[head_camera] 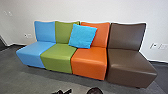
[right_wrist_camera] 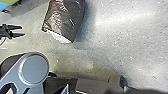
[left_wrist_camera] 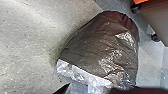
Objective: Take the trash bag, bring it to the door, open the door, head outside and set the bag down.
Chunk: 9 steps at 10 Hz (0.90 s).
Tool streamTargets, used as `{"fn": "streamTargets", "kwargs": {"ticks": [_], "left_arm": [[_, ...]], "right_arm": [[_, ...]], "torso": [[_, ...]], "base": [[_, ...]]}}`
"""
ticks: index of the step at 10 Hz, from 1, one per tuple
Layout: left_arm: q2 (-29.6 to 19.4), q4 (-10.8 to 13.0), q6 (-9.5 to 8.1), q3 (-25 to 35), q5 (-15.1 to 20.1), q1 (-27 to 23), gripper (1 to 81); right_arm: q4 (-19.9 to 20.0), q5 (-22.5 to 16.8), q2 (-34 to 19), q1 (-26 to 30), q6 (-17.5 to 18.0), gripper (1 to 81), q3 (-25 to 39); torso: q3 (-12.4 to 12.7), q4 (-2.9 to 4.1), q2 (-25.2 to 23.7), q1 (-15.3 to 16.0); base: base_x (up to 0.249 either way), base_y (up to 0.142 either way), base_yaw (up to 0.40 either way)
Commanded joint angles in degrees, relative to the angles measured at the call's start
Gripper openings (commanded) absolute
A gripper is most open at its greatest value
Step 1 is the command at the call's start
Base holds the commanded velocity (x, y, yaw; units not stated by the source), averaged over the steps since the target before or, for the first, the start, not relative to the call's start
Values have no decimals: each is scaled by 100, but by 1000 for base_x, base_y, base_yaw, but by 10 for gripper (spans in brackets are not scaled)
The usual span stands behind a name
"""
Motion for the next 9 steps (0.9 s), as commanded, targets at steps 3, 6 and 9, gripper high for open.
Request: {"fn": "streamTargets", "kwargs": {"ticks": [3, 6, 9], "left_arm": [[336, -87, -5, -484, 483, -899, 811], [610, -69, -5, -644, 861, -1163, 811], [732, -87, -5, -652, 843, -1224, 811]], "right_arm": [[-12, -287, -286, 379, 30, 811, 122], [-21, -296, -233, 379, 30, 811, 104], [-12, -373, -111, 388, 30, 811, 16]], "torso": [[-2, 0, -964, 612], [-2, 0, -1008, 625], [-2, 0, -1262, 765]], "base": [[0, 0, 0], [0, 0, 0], [0, 0, 0]]}}
